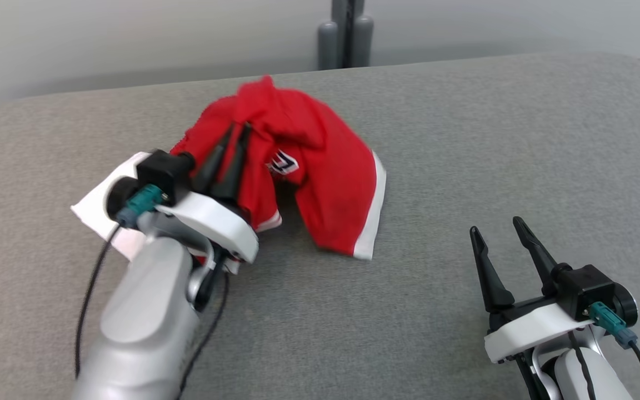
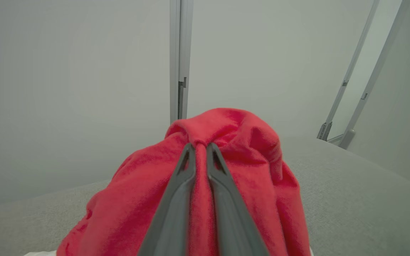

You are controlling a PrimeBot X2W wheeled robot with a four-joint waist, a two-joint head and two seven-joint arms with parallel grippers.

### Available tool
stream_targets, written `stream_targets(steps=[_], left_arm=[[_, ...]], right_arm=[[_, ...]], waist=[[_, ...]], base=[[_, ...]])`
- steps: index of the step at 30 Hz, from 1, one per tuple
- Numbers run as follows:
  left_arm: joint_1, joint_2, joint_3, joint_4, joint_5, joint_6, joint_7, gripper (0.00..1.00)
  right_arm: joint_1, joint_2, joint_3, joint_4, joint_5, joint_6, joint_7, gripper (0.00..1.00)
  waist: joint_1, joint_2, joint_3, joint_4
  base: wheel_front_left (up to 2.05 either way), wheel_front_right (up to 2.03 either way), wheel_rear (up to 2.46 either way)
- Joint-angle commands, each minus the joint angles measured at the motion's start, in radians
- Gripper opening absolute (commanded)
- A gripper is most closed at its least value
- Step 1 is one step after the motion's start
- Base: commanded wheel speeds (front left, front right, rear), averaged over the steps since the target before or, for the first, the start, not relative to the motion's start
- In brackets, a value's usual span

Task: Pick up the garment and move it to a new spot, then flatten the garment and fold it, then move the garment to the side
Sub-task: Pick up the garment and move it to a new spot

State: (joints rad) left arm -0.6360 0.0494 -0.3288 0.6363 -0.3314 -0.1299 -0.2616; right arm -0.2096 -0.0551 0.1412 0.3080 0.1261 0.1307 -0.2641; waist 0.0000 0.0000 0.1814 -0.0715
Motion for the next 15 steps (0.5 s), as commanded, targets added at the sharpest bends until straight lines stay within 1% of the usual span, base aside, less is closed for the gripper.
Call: stream_targets(steps=[1,5,8,9,10,11,13,15], left_arm=[[0.014,0.003,-0.02,-0.011,-0.018,0.0,-0.005,0.0],[0.059,0.004,-0.128,-0.032,-0.059,0.023,-0.005,0.0],[0.092,0.004,-0.163,-0.055,-0.067,0.05,-0.005,0.0],[0.102,0.004,-0.161,-0.064,-0.067,0.063,-0.005,0.28],[0.112,0.004,-0.154,-0.075,-0.063,0.074,-0.005,0.82],[0.122,0.004,-0.148,-0.084,-0.056,0.08,-0.005,1.0],[0.146,0.004,-0.129,-0.102,-0.035,0.094,-0.004,1.0],[0.174,0.004,-0.091,-0.118,-0.011,0.113,-0.004,1.0]], right_arm=[[0.005,0.0,0.002,-0.002,0.007,0.0,0.0,1.0],[0.007,0.0,0.002,-0.002,0.011,0.0,0.0,1.0],[0.01,0.001,-0.001,-0.004,0.01,0.0,0.0,1.0],[0.01,0.002,-0.001,-0.004,0.009,0.0,0.0,1.0],[0.009,0.002,-0.002,-0.003,0.008,0.0,0.0,1.0],[0.007,0.002,-0.003,-0.002,0.008,0.0,0.0,1.0],[0.006,0.001,-0.005,0.001,0.011,0.0,0.0,1.0],[0.007,0.001,-0.007,0.003,0.012,0.0,0.0,1.0]], waist=[[0.0,0.0,0.007,-0.021],[0.0,0.0,0.015,-0.037],[0.0,0.0,0.019,-0.039],[0.0,0.0,0.019,-0.037],[0.0,0.0,0.019,-0.036],[0.0,0.0,0.017,-0.033],[0.0,0.0,0.009,-0.025],[0.0,0.0,-0.002,-0.017]], base=[[0.0,0.0,0.0],[0.0,0.0,0.0],[0.0,0.0,0.0],[0.0,0.0,0.0],[0.0,0.0,0.0],[0.0,0.0,0.0],[0.0,0.0,0.0],[0.0,0.0,0.0]])
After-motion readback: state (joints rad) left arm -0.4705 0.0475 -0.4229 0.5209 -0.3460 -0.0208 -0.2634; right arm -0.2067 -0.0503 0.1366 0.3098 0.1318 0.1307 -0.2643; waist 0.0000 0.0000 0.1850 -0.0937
